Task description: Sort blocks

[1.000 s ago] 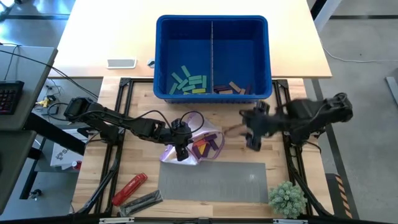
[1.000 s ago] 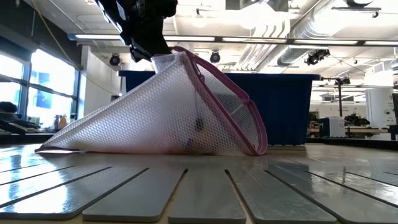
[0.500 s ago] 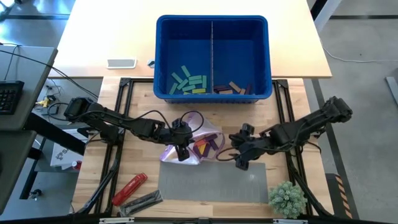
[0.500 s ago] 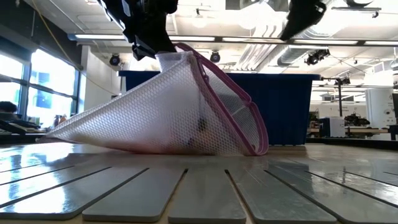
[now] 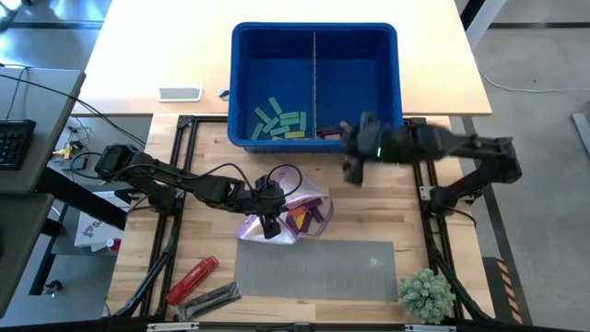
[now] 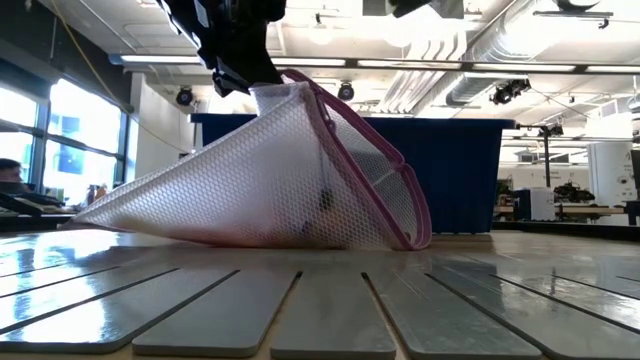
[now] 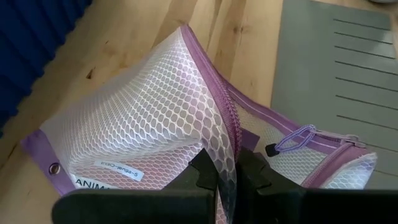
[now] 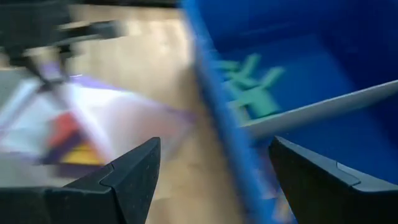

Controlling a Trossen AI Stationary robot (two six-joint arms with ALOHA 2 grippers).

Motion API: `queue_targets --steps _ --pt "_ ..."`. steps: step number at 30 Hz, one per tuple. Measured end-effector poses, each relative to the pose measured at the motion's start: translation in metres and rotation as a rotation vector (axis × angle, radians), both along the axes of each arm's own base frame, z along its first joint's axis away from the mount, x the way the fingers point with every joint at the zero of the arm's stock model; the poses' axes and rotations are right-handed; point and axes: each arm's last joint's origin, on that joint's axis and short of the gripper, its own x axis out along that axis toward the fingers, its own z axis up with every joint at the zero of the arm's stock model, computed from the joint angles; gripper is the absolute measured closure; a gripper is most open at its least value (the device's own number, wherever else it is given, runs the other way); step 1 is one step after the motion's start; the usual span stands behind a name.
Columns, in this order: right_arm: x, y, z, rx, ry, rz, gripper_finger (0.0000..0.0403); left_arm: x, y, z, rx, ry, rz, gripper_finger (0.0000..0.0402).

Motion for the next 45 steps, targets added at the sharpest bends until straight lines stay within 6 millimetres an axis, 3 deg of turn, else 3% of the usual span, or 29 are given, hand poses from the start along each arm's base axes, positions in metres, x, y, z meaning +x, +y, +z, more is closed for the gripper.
queue_targets --steps 7,15,25,34,38,45 --pt "-0.018 -0.085 0.039 -0.103 -0.075 -0.153 0.0116 0.000 0.003 0.000 -0.006 -0.002 0.021 0.0402" --pt "-0.034 -0.152 0.035 0.034 -0.164 -0.351 0.0116 0.000 0.003 0.000 -0.007 -0.001 0.024 0.0402" --pt "-0.027 -0.228 -0.015 0.270 -0.163 -0.736 0.0116 0.001 0.002 0.000 -0.030 -0.011 0.037 0.0402" --pt "-0.009 -0.275 -0.077 0.494 -0.082 -0.855 0.0116 0.001 0.002 0.000 -0.026 -0.012 0.031 0.0402" --pt "0.002 -0.286 -0.105 0.542 -0.005 -0.830 0.0116 0.001 0.002 0.000 -0.026 -0.011 0.030 0.0402" --pt "0.012 -0.290 -0.125 0.461 0.153 -0.559 0.0116 -0.001 0.001 -0.001 -0.037 0.013 0.012 0.0402"
